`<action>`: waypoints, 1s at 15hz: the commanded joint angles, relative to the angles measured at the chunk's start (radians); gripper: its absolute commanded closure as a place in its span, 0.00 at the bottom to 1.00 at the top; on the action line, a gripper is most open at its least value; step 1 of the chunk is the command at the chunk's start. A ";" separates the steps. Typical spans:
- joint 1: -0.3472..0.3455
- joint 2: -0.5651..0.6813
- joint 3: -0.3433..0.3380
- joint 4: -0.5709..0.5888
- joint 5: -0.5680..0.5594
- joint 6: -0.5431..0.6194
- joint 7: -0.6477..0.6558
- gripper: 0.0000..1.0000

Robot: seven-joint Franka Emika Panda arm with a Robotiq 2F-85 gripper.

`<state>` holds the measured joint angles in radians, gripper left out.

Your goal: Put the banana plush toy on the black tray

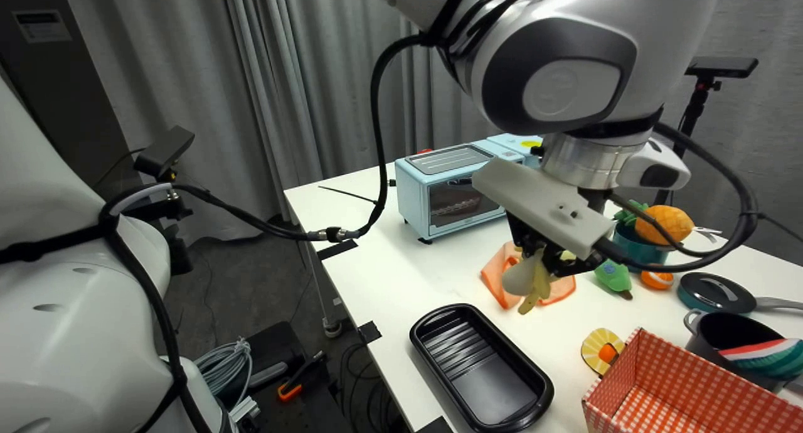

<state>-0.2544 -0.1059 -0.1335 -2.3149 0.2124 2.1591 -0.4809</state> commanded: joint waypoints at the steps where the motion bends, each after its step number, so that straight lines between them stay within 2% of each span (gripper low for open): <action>1: 0.035 -0.089 -0.038 -0.143 -0.035 0.050 -0.052 0.97; 8: 0.059 -0.110 -0.046 -0.308 -0.100 0.205 -0.087 0.97; 9: 0.065 -0.112 -0.045 -0.326 -0.105 0.233 -0.091 0.93; 10: 0.073 -0.114 -0.043 -0.341 -0.108 0.258 -0.094 0.62; 11: 0.082 -0.117 -0.041 -0.355 -0.104 0.290 -0.100 0.61; 15: 0.130 -0.127 -0.038 -0.390 -0.087 0.435 -0.141 0.31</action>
<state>-0.1685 -0.1773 -0.1535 -2.6548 0.1200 2.5054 -0.5763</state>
